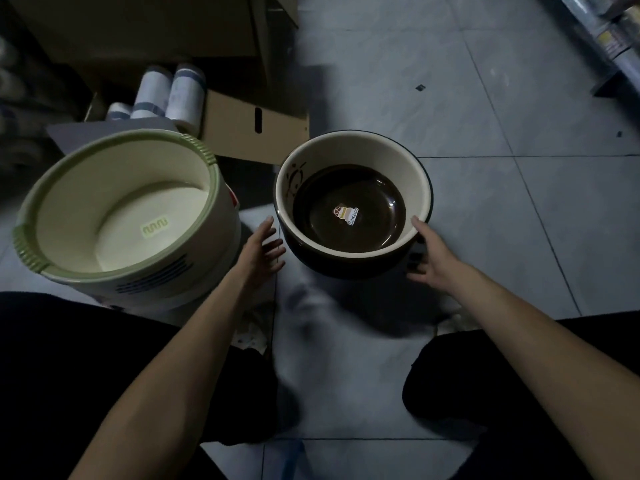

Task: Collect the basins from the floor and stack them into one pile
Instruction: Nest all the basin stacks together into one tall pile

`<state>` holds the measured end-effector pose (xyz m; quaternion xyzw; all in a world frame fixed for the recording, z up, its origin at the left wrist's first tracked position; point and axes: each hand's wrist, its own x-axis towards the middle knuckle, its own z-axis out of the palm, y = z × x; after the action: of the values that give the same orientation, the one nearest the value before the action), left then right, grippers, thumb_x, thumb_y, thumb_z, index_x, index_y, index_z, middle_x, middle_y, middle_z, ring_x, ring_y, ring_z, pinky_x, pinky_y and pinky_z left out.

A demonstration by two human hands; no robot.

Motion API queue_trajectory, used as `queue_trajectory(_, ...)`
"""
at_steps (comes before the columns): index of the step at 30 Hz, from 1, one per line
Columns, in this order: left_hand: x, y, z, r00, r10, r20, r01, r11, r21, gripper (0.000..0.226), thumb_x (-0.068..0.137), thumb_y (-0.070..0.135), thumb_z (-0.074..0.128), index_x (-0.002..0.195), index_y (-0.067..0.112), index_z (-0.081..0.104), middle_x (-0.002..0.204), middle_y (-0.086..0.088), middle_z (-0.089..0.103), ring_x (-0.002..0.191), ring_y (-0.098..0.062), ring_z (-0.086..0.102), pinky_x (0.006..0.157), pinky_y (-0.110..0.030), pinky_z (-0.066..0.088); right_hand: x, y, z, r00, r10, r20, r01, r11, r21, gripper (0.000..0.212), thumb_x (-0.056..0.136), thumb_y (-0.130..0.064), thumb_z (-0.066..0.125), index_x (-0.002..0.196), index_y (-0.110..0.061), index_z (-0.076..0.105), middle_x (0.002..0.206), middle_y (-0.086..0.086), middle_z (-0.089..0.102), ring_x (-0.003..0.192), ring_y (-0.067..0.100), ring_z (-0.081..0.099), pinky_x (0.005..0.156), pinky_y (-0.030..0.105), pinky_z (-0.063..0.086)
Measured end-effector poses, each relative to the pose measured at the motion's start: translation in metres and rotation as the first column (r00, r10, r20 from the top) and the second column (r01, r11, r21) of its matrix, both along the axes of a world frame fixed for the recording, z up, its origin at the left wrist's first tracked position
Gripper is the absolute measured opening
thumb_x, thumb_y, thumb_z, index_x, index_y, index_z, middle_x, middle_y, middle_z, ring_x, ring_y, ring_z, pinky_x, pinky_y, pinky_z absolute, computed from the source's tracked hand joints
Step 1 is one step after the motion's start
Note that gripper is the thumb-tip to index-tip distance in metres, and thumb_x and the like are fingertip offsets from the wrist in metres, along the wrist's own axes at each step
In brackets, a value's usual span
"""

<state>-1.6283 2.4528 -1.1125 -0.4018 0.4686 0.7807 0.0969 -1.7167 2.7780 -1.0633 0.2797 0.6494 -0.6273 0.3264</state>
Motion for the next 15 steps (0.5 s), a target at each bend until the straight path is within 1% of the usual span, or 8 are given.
queue_trajectory(1,-0.005,-0.003,-0.002,1.000,-0.029,0.000,0.029,1.000,0.001,0.076,0.072,0.069,0.077,0.133,0.027,0.060,0.142,-0.007,0.055,0.127,-0.023,0.054,0.103,-0.040,0.044,-0.005,0.001,-0.001,1.000,-0.013,0.003,0.013,1.000,-0.022,0.082,0.086,-0.067,0.063,0.153,-0.028,0.038,0.154,0.013,0.039,0.142,0.038,0.037,0.111,0.055,0.040)
queue_trajectory(2,-0.009,-0.006,-0.003,0.998,-0.061,0.000,0.061,0.998,-0.005,0.077,0.069,0.070,0.078,0.132,0.028,0.063,0.143,-0.007,0.054,0.127,-0.023,0.053,0.106,-0.041,0.043,-0.010,0.003,-0.002,0.999,-0.031,0.010,0.032,0.998,-0.048,0.080,0.086,-0.067,0.063,0.152,-0.028,0.041,0.148,0.013,0.043,0.135,0.037,0.043,0.107,0.053,0.042)
queue_trajectory(4,-0.017,-0.012,-0.005,0.994,-0.106,0.002,0.106,0.994,-0.027,0.075,0.070,0.071,0.077,0.131,0.030,0.065,0.141,-0.005,0.055,0.129,-0.023,0.052,0.109,-0.046,0.043,-0.020,0.008,-0.006,0.997,-0.073,0.038,0.077,0.991,-0.107,0.077,0.082,-0.068,0.067,0.146,-0.028,0.048,0.136,0.009,0.051,0.121,0.032,0.052,0.099,0.048,0.048)
queue_trajectory(7,-0.025,-0.022,-0.011,0.991,-0.133,0.012,0.133,0.991,-0.022,0.076,0.069,0.072,0.079,0.131,0.031,0.065,0.141,-0.004,0.056,0.129,-0.024,0.053,0.101,-0.047,0.048,-0.033,0.015,-0.015,0.988,-0.139,0.069,0.149,0.974,-0.168,0.069,0.076,-0.062,0.077,0.131,-0.024,0.061,0.130,0.015,0.062,0.116,0.034,0.063,0.100,0.050,0.053)
queue_trajectory(10,-0.032,-0.030,-0.019,0.983,-0.181,-0.028,0.182,0.983,0.024,0.080,0.070,0.070,0.080,0.137,0.033,0.061,0.143,-0.007,0.058,0.129,-0.029,0.059,0.103,-0.050,0.050,-0.041,0.017,-0.024,0.982,-0.170,0.080,0.184,0.954,-0.235,0.068,0.072,-0.053,0.085,0.128,-0.020,0.065,0.126,0.017,0.068,0.112,0.038,0.068,0.099,0.053,0.054)
queue_trajectory(11,-0.034,-0.031,-0.021,0.983,-0.179,-0.040,0.181,0.982,0.053,0.079,0.070,0.069,0.081,0.138,0.034,0.061,0.142,-0.009,0.059,0.127,-0.031,0.062,0.104,-0.052,0.050,-0.042,0.018,-0.027,0.982,-0.171,0.081,0.186,0.951,-0.248,0.068,0.072,-0.052,0.086,0.128,-0.019,0.066,0.123,0.016,0.070,0.110,0.038,0.070,0.098,0.054,0.055)
queue_trajectory(13,-0.038,-0.029,-0.024,0.987,-0.152,-0.056,0.158,0.980,0.122,0.076,0.071,0.067,0.082,0.137,0.033,0.064,0.139,-0.012,0.063,0.123,-0.034,0.065,0.105,-0.053,0.050,-0.044,0.021,-0.031,0.982,-0.166,0.085,0.184,0.942,-0.279,0.060,0.074,-0.050,0.085,0.123,-0.019,0.069,0.113,0.013,0.076,0.104,0.035,0.073,0.095,0.053,0.056)
queue_trajectory(15,-0.042,-0.026,-0.025,0.990,-0.127,-0.054,0.133,0.981,0.140,0.074,0.071,0.067,0.081,0.135,0.033,0.066,0.138,-0.012,0.063,0.123,-0.034,0.065,0.106,-0.051,0.051,-0.045,0.023,-0.035,0.979,-0.181,0.093,0.201,0.925,-0.321,0.051,0.077,-0.048,0.083,0.117,-0.019,0.071,0.106,0.010,0.078,0.101,0.033,0.075,0.097,0.053,0.055)
